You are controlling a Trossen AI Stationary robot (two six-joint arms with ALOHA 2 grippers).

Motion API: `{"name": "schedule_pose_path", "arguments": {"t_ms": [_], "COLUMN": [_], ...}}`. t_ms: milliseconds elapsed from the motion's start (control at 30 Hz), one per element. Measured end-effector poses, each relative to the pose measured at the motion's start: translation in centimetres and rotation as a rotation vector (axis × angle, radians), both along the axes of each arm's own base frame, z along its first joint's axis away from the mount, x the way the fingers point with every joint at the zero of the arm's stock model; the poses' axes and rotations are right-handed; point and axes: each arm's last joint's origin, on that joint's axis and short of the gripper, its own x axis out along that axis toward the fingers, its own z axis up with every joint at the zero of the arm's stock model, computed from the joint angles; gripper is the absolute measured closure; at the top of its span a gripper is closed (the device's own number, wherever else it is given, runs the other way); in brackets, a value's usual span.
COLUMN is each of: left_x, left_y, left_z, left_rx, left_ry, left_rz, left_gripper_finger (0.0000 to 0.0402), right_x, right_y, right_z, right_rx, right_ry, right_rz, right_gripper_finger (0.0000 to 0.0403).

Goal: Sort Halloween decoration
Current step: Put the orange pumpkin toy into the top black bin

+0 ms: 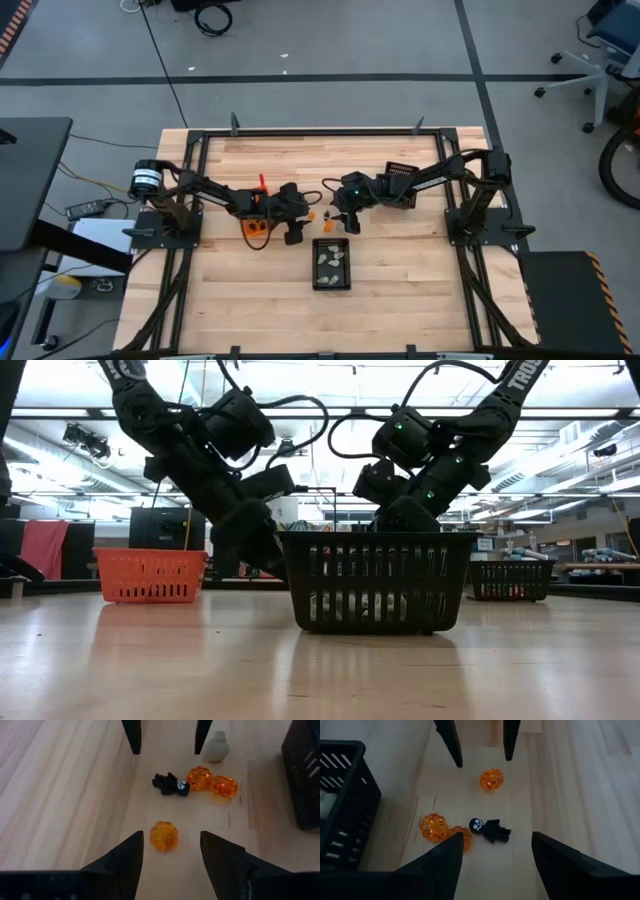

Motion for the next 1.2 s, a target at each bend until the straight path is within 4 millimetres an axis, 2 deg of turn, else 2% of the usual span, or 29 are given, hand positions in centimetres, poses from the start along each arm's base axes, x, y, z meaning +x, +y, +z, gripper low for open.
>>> {"name": "schedule_pose_path", "arguments": {"t_ms": [533,867,1200], "left_x": [1.6,1.6,1.4], "left_y": [0.7,0.7,0.7], "left_z": [-2.1,-2.3,-1.7], "left_rx": [0.027,0.031,0.079], "left_ry": [0.027,0.044,0.052], "left_rz": [-0.011,-0.022,-0.055], "left_gripper_finger": [0.0234,0.0305,0.0305], "right_x": [0.0,0.1,-0.3], "right_y": [0.4,0.5,0.7], "right_z": [0.0,0.4,1.8], "right_rx": [-0.004,0.017,0.052], "right_ry": [0.003,-0.014,-0.041], "right_rz": [0.005,-0.017,-0.048], "right_gripper_finger": [0.0165,0.0165,0.0165]}}
